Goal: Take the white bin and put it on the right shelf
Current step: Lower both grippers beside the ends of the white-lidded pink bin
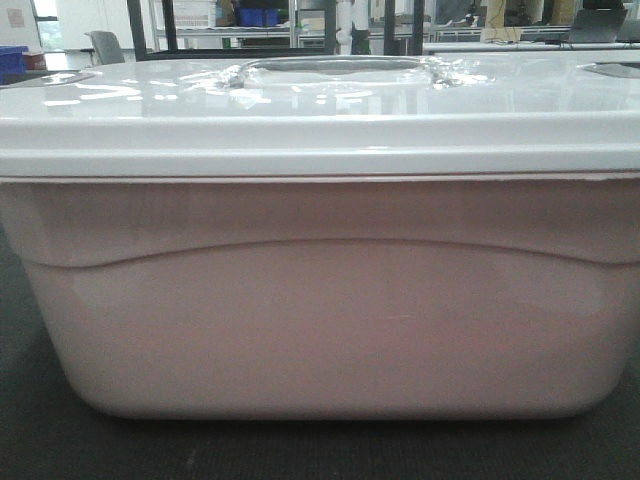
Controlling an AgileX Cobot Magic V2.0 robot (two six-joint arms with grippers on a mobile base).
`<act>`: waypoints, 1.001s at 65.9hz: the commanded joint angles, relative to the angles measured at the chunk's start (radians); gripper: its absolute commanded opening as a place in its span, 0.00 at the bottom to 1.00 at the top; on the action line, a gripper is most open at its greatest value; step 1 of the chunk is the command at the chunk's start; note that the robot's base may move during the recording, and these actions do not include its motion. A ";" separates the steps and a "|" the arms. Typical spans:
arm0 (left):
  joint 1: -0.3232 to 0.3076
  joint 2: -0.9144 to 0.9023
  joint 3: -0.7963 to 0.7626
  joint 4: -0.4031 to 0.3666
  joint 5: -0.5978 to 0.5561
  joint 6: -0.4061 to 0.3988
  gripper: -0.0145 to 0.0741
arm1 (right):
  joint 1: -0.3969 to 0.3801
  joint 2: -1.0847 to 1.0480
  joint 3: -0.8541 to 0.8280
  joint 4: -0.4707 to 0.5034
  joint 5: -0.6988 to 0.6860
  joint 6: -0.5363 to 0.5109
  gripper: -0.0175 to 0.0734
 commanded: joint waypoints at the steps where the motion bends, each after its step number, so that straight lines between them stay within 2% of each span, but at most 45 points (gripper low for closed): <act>1: 0.000 -0.010 -0.001 -0.008 -0.091 -0.005 0.03 | -0.007 -0.017 -0.002 -0.011 -0.086 0.000 0.25; 26: 0.000 -0.010 -0.002 -0.008 -0.095 -0.005 0.03 | -0.007 -0.017 -0.002 -0.011 -0.092 0.000 0.25; 34: 0.000 -0.010 -0.049 -0.098 -0.104 -0.005 0.03 | -0.007 -0.017 -0.022 -0.011 -0.128 0.000 0.25; 39: 0.000 -0.004 -0.119 -0.091 -0.063 -0.005 0.03 | -0.007 -0.017 -0.076 -0.011 -0.110 0.000 0.25; 49: 0.000 0.028 -0.290 -0.043 -0.018 -0.005 0.03 | -0.007 -0.007 -0.261 -0.011 0.024 0.000 0.25; 56: 0.000 0.074 -0.435 -0.039 0.085 -0.005 0.03 | -0.007 0.040 -0.402 -0.011 0.130 0.000 0.25; 66: 0.000 0.217 -0.645 0.020 0.277 -0.005 0.03 | -0.007 0.176 -0.577 -0.011 0.242 0.000 0.25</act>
